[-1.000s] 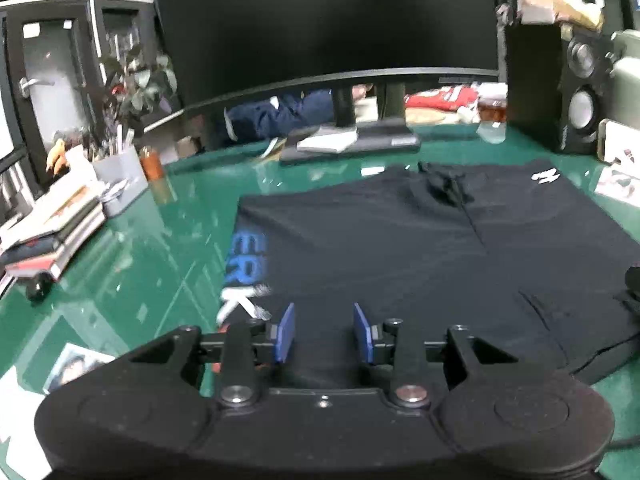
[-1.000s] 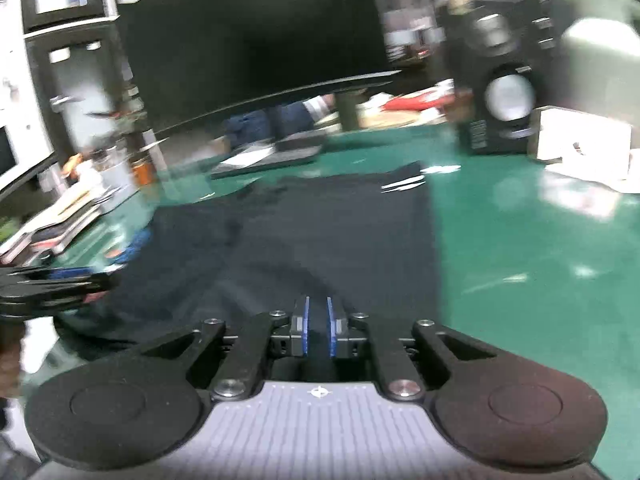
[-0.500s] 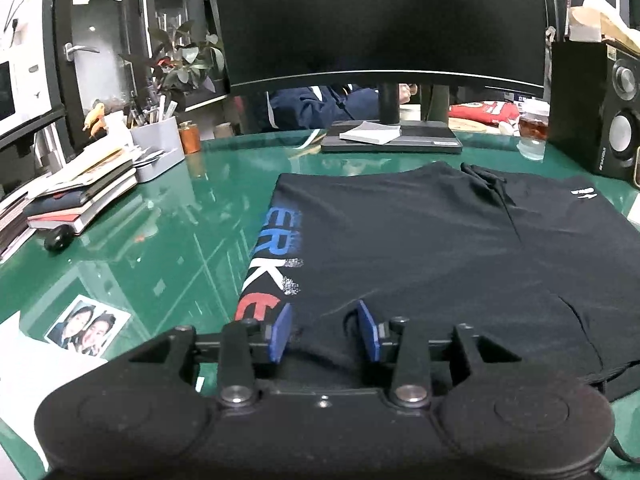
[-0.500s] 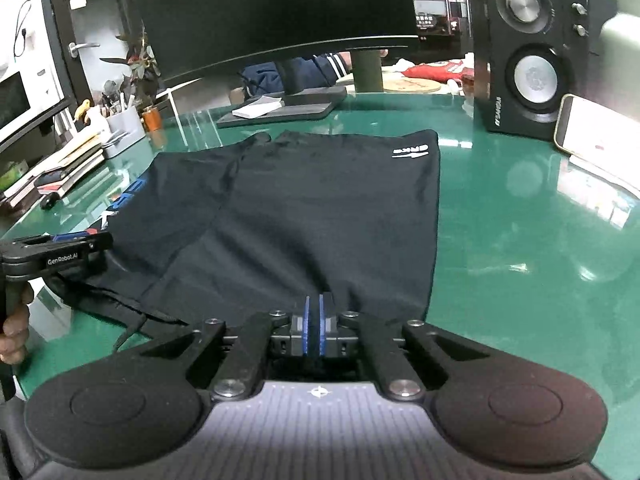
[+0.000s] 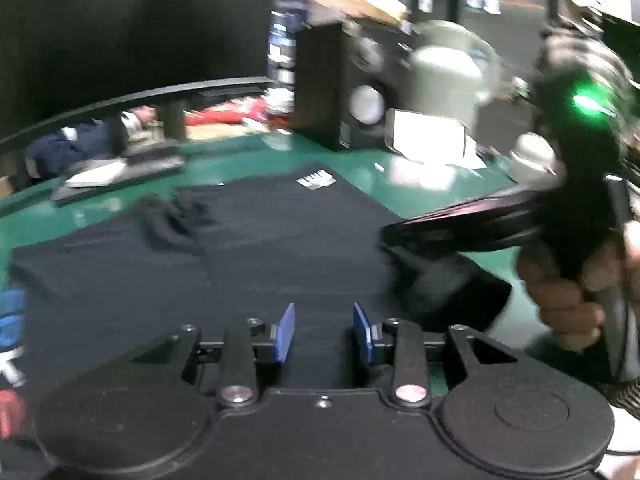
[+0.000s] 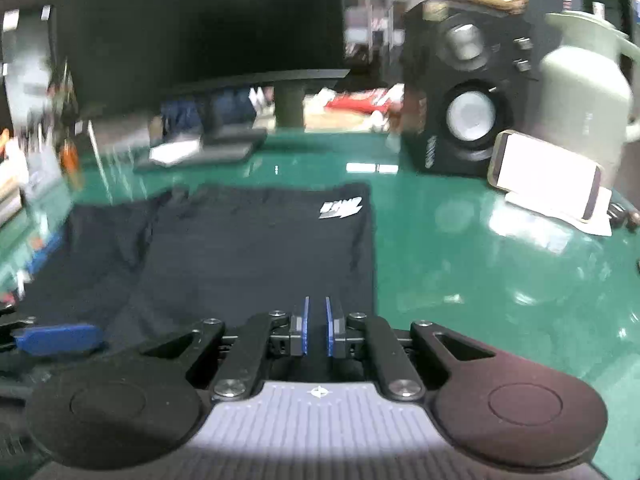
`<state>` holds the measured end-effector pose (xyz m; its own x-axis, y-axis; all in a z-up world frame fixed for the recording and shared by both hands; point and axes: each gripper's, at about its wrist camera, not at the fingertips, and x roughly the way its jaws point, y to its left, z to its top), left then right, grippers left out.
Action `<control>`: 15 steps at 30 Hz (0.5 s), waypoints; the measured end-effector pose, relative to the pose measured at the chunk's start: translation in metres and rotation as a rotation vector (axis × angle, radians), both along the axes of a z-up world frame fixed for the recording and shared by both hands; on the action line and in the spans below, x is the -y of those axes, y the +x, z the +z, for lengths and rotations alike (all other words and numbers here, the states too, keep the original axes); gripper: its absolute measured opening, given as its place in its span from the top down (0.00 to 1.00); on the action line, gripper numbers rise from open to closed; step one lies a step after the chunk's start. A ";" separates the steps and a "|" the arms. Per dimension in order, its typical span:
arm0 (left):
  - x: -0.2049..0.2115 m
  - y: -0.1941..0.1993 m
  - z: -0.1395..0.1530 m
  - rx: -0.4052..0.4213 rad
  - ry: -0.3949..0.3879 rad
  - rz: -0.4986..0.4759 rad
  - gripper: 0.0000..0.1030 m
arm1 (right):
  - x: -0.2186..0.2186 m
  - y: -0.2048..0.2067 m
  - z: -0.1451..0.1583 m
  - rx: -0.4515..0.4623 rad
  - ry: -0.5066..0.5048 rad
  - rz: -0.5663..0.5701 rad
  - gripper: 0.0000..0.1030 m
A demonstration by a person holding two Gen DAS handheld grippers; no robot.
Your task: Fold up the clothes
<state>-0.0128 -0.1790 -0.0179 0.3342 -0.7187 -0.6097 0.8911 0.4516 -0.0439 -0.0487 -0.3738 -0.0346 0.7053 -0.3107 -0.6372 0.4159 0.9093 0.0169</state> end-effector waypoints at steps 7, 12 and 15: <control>-0.020 0.018 -0.004 -0.070 -0.041 -0.074 0.68 | -0.004 0.008 -0.002 -0.036 -0.034 -0.147 0.79; -0.031 0.024 0.001 -0.103 -0.075 -0.058 0.68 | -0.009 0.013 0.000 -0.047 -0.028 -0.209 0.79; -0.059 0.035 0.018 -0.068 -0.146 0.021 0.62 | -0.018 0.010 0.006 -0.023 -0.017 -0.213 0.79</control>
